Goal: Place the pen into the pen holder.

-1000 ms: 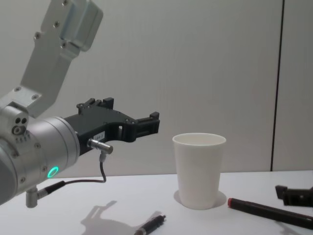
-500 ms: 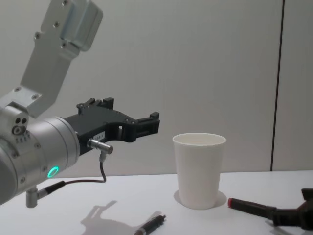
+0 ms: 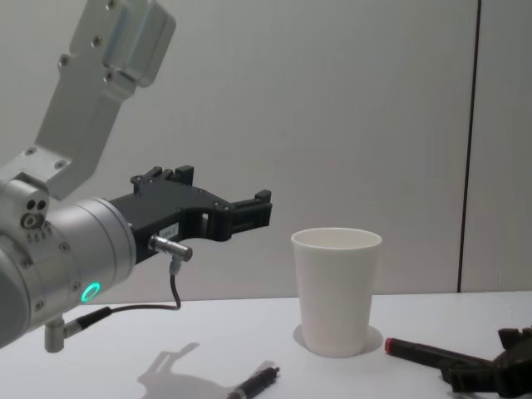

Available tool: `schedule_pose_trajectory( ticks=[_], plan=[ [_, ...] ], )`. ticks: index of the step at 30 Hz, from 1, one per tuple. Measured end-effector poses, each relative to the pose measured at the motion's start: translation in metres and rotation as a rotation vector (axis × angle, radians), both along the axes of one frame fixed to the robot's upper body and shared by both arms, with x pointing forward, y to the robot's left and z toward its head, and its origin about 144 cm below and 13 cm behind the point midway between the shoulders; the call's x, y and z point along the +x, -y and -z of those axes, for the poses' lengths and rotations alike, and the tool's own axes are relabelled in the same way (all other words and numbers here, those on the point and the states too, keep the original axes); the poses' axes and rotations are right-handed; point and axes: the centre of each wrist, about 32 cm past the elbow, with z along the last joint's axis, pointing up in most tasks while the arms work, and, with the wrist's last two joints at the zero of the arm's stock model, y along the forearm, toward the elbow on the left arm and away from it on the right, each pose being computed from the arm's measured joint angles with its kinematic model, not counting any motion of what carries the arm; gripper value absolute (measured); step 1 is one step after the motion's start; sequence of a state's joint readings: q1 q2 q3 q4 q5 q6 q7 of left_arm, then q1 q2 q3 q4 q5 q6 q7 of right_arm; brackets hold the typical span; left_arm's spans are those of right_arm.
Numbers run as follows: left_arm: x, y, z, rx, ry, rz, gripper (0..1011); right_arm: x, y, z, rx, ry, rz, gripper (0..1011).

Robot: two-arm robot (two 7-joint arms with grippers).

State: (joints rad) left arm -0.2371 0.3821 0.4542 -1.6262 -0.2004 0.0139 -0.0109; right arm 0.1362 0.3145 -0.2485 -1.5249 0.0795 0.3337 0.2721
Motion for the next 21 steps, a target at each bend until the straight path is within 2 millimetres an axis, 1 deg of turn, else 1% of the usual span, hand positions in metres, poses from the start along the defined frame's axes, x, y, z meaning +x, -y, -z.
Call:
schedule_pose_trajectory(
  ticks=[12,14,17,19,20,21],
  plan=[
    [0.0,0.0,0.0,0.0,0.0,0.0,1001,0.0007,-0.0035,-0.002,-0.012,-0.008,-0.007,1001],
    [0.0,0.0,0.0,0.0,0.0,0.0,1001,0.0006,-0.0041,-0.0021,-0.013,-0.009,-0.009,945],
    [0.0,0.0,0.0,0.0,0.0,0.0,1001,0.0006,-0.0047,-0.0022,-0.013,-0.011,-0.011,905],
    [0.0,0.0,0.0,0.0,0.0,0.0,1001,0.0005,-0.0051,-0.0023,-0.014,-0.012,-0.013,836],
    [0.0,0.0,0.0,0.0,0.0,0.0,1001,0.0005,-0.0052,-0.0023,-0.014,-0.013,-0.014,817],
    [0.0,0.0,0.0,0.0,0.0,0.0,1001,0.0005,-0.0055,-0.0023,-0.014,-0.014,-0.015,768]
  ],
)
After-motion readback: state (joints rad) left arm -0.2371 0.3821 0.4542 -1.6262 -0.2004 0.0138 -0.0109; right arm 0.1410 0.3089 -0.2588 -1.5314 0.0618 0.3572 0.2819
